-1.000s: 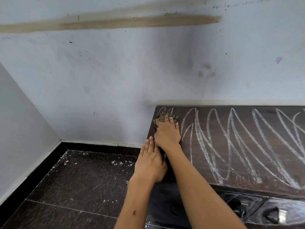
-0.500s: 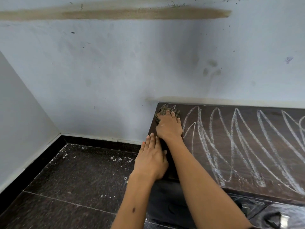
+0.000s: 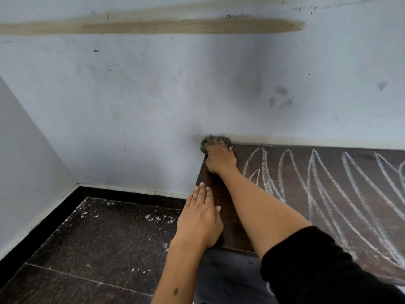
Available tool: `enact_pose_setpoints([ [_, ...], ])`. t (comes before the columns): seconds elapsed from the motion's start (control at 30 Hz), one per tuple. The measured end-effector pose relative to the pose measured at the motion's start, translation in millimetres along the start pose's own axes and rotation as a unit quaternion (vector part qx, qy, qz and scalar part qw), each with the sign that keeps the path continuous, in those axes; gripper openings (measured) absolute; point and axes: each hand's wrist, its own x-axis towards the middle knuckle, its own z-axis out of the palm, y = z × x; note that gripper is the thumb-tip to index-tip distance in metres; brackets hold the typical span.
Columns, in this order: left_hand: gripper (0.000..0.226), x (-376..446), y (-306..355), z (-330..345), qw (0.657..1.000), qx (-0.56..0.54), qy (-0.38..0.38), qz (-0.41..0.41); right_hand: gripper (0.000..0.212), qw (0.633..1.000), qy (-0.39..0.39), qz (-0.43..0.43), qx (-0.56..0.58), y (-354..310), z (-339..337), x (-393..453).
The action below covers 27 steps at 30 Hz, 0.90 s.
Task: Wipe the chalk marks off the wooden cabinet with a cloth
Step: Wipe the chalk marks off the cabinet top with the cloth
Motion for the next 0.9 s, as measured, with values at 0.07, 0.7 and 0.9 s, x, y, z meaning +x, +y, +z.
enact_pose_setpoints([
  [0.07, 0.056, 1, -1, -1, 1.000, -0.003, -0.004, -0.001, 0.053, 0.999, 0.026, 0.042, -0.004, 15, -4, 3],
  [0.7, 0.054, 9, 9, -4, 1.000, -0.005, 0.012, 0.003, 0.050, 0.994, 0.052, 0.094, -0.032, 36, -11, 9],
  [0.9, 0.055, 9, 6, -7, 1.000, -0.007, 0.020, 0.007, 0.056, 0.996, 0.043, 0.069, -0.048, -2, 1, 7],
])
